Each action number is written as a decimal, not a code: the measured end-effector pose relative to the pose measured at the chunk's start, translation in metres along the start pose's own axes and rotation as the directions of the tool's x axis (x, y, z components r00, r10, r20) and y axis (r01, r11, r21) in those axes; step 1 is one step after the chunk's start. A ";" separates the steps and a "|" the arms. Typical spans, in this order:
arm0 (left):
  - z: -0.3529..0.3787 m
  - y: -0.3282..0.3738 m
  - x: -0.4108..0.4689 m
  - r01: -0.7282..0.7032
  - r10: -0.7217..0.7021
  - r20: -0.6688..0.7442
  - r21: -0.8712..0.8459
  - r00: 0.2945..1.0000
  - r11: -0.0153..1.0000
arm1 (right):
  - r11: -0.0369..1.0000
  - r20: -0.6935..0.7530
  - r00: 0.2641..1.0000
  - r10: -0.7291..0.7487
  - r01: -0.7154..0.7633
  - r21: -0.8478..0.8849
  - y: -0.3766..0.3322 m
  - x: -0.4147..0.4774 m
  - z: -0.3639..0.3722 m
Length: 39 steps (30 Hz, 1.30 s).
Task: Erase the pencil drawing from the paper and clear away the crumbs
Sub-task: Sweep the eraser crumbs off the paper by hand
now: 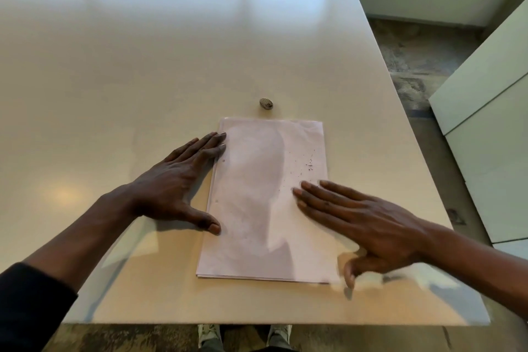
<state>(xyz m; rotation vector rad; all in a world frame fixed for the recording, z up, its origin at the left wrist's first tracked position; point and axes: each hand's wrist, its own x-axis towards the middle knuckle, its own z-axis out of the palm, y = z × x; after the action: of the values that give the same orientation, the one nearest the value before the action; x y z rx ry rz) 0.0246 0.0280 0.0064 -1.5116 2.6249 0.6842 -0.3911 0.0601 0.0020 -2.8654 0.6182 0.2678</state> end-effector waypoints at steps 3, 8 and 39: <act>0.000 0.000 0.000 0.001 -0.001 0.002 0.003 1.000 1.000 | 0.999 -0.027 0.999 0.046 -0.045 0.017 0.020 0.012 -0.003; 0.000 0.000 0.000 0.002 -0.002 -0.002 0.000 1.000 1.000 | 0.999 -0.046 0.998 0.049 -0.048 0.010 0.010 0.030 -0.009; 0.001 -0.004 -0.001 -0.017 0.017 -0.019 0.014 1.000 1.000 | 0.839 -0.024 0.839 0.543 -0.543 0.031 -0.057 0.077 0.003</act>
<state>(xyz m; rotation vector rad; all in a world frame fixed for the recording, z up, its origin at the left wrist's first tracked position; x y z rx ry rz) 0.0280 0.0272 0.0040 -1.5017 2.6540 0.6546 -0.2983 0.0824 -0.0086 -2.6067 1.4303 0.2914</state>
